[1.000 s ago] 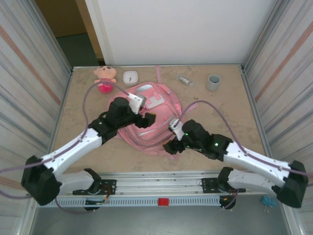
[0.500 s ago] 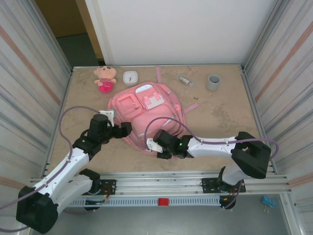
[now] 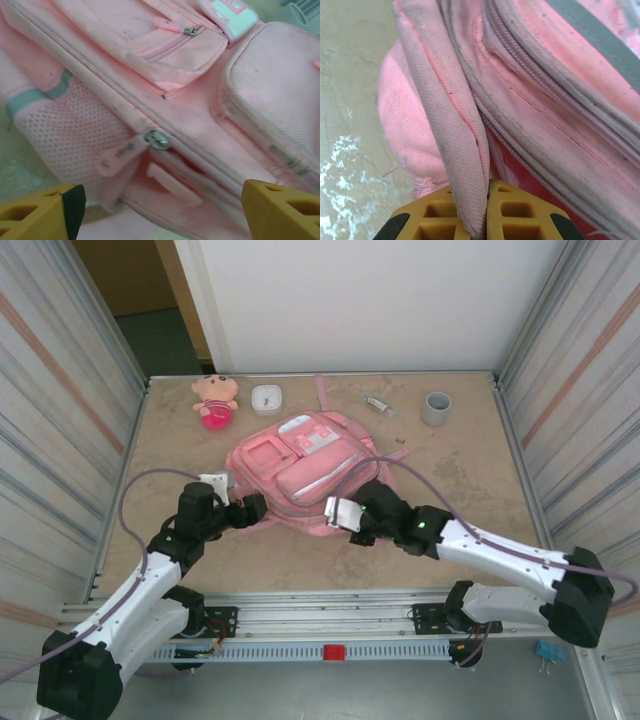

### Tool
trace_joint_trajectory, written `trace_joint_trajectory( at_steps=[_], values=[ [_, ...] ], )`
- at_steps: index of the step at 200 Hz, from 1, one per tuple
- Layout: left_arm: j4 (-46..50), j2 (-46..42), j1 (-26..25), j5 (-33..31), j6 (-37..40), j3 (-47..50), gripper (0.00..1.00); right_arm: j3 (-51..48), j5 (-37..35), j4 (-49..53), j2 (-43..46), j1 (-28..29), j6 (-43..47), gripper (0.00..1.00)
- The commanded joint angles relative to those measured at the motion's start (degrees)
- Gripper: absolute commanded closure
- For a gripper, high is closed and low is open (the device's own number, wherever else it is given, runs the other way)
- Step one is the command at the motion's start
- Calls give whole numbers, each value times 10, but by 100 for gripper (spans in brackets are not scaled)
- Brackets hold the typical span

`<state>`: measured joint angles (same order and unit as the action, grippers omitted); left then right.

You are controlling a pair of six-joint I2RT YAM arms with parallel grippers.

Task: Pack the student bag

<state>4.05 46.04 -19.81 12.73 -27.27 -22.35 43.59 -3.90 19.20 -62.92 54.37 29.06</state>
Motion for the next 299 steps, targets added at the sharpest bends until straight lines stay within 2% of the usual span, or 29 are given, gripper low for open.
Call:
trace_joint_trajectory(
  at_steps=[1, 37, 88, 138, 164, 204, 229, 254, 282, 299],
  values=[
    [-60, -4, 9, 24, 0, 15, 17, 23, 53, 17, 47, -34, 19, 100],
    [-165, 45, 28, 67, -26, 35, 16, 24, 58, 36, 58, -56, 23, 100],
    [-298, 187, 64, 190, -86, 26, 19, 27, 70, 33, 50, -57, 22, 100],
    [-317, 221, 65, 266, -101, 12, 35, 27, 73, 29, 46, -62, 19, 100],
    [-296, 202, 65, 277, -95, 23, 36, 27, 73, 22, 47, -65, 12, 100],
    [-274, 174, 65, 275, -89, 37, 52, 28, 79, 8, 49, -70, 6, 100],
    [-257, 172, 65, 261, -79, 37, 54, 28, 81, 6, 49, -71, 3, 100],
    [-261, 180, 65, 266, -86, 43, 64, 29, 81, 6, 51, -72, 0, 100],
    [-257, 169, 65, 256, -93, 53, 80, 29, 81, 5, 54, -75, -3, 100],
    [-239, 148, 65, 244, -91, 54, 84, 29, 78, 2, 56, -77, -8, 100]
  ],
)
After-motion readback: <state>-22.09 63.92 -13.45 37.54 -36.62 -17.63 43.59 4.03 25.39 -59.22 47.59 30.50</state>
